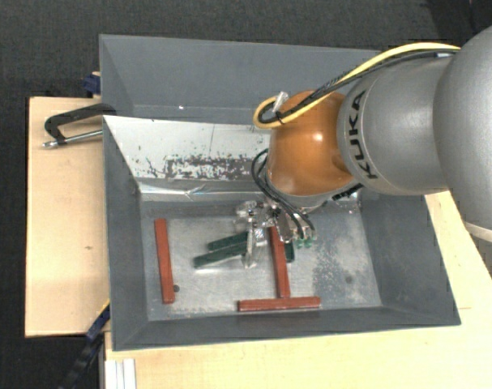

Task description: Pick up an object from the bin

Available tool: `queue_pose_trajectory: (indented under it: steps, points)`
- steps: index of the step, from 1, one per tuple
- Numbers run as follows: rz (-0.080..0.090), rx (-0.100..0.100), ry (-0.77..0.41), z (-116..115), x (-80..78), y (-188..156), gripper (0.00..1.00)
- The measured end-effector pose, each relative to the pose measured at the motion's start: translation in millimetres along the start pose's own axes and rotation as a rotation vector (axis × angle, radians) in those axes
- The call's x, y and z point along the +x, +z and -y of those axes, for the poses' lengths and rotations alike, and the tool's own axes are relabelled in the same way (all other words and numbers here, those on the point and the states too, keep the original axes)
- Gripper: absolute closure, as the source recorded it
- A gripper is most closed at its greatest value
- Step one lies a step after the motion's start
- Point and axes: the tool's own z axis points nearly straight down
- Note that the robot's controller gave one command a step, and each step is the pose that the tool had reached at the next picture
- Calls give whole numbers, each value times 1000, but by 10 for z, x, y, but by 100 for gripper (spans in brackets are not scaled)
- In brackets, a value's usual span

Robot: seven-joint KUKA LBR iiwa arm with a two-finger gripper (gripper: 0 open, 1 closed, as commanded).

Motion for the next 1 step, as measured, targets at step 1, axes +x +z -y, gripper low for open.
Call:
queue_pose_trajectory:
  steps: [1]
  points:
    - [-1,1,-14,68,-115,-1137,100]
